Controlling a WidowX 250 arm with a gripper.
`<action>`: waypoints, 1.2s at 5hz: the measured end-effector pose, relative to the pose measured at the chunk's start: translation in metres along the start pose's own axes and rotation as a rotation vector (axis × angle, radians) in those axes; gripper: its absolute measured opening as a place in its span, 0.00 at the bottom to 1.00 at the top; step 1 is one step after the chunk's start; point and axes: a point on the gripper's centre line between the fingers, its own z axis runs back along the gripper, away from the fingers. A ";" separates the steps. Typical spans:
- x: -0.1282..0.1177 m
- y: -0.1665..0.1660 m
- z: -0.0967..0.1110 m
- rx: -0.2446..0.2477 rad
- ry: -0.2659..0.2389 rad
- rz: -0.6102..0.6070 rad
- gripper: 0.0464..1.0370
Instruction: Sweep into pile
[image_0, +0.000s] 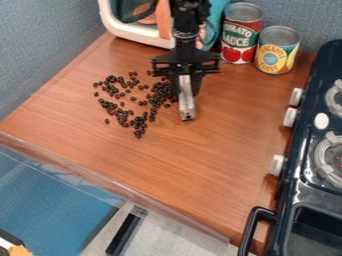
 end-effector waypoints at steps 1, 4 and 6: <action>-0.004 0.016 0.000 0.019 -0.003 0.000 0.32; -0.010 0.058 0.002 0.019 0.039 0.034 0.32; -0.019 0.086 0.023 -0.021 0.022 0.028 0.32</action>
